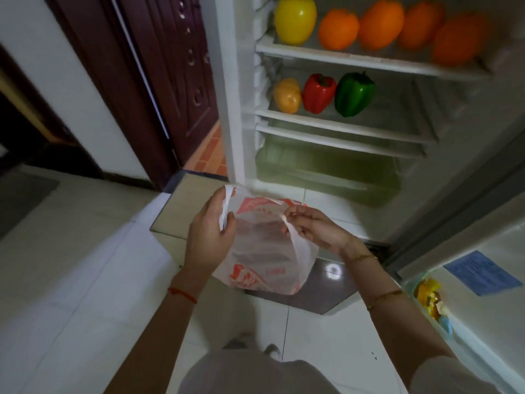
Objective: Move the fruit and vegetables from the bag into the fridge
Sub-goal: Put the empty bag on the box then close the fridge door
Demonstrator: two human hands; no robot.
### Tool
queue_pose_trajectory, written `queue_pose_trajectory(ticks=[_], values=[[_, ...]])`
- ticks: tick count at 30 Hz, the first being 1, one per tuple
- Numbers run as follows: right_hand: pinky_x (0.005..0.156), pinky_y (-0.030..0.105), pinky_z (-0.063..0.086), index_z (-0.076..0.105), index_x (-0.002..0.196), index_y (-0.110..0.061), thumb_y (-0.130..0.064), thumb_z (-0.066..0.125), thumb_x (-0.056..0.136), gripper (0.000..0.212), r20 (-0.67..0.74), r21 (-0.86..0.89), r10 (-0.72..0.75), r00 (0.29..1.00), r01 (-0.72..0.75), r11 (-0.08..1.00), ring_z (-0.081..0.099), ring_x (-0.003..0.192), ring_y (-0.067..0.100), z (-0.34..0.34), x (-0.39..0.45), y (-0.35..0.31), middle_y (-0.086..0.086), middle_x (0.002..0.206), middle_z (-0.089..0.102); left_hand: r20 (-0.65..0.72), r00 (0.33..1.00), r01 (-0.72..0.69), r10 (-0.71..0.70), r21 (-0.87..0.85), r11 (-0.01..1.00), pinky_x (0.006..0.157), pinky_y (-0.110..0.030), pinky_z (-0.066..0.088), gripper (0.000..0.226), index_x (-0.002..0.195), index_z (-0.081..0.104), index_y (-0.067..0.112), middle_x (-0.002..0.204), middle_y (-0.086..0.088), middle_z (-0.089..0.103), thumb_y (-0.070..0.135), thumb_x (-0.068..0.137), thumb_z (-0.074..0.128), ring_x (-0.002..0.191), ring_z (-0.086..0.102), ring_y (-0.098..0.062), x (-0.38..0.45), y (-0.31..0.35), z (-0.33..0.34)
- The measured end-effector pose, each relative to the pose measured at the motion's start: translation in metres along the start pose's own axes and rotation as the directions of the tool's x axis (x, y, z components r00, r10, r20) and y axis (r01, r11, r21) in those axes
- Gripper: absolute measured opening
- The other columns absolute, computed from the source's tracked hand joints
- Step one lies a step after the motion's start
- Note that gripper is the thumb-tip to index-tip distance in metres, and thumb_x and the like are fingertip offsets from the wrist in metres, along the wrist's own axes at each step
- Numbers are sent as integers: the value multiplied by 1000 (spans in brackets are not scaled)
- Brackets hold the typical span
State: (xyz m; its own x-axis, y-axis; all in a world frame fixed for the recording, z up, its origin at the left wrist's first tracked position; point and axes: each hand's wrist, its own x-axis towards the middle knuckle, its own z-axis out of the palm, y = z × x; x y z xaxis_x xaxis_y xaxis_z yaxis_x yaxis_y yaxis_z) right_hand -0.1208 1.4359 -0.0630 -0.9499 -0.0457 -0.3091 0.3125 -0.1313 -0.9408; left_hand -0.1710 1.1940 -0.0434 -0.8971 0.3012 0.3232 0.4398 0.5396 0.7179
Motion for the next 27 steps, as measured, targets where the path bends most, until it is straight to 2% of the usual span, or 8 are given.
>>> queue_pose_trajectory(ticks=[2,6,9,12,14,17,21,27], values=[[67,20,47,60,95,-9,2,50,95,15,31,23,-36,999,36,999,61,70,17,15,9,-9,14,77,62,-56,998,22,-20,40,999,94,-12,34,47,137,50,11,130,-5,61,7,90,56,117,56,-19,-6,-12,-13],[66,17,48,59,99,-4,3,58,92,11,43,-223,-145,988,151,963,59,72,16,52,44,-12,8,75,64,-117,981,163,-153,87,983,91,-18,38,45,138,49,11,130,-7,61,13,94,56,115,58,-21,-10,-39,-37],[65,25,50,59,85,-16,2,63,89,19,4,-431,-224,974,204,879,62,63,8,83,79,-1,-7,65,66,-160,966,218,-202,88,972,76,-20,44,28,122,59,17,112,-1,68,17,94,55,96,66,-19,-5,-66,-54],[66,28,52,58,83,-16,0,61,88,18,-13,-593,-289,957,225,773,64,67,20,114,112,6,1,71,67,-192,942,296,-276,84,951,64,-23,50,20,113,62,21,95,2,72,25,95,55,75,67,-15,4,-98,-69],[63,26,49,56,87,-12,2,56,89,14,-9,-633,-310,951,234,738,62,67,22,134,134,8,3,71,65,-182,931,335,-317,80,939,59,-25,55,21,112,63,21,91,2,73,32,96,53,65,68,-12,12,-119,-79],[61,23,46,53,88,-8,1,52,91,10,-14,-691,-354,935,247,679,60,66,23,160,172,4,8,75,64,-156,922,364,-354,44,930,52,-20,55,23,105,64,17,86,3,73,35,97,52,54,66,-5,28,-145,-95],[68,38,52,52,87,-10,2,51,91,12,-31,-722,-409,912,262,640,63,70,24,186,223,-7,-1,73,59,-132,924,366,-358,37,930,49,-17,53,20,100,63,19,85,6,71,36,97,52,51,65,-3,56,-177,-120],[70,42,52,52,96,-6,-4,51,95,2,-84,-723,-433,897,244,646,63,73,24,214,284,-25,2,77,62,-73,939,338,-335,37,940,47,-14,50,21,101,62,19,88,6,71,38,98,51,52,65,-2,105,-219,-150]])
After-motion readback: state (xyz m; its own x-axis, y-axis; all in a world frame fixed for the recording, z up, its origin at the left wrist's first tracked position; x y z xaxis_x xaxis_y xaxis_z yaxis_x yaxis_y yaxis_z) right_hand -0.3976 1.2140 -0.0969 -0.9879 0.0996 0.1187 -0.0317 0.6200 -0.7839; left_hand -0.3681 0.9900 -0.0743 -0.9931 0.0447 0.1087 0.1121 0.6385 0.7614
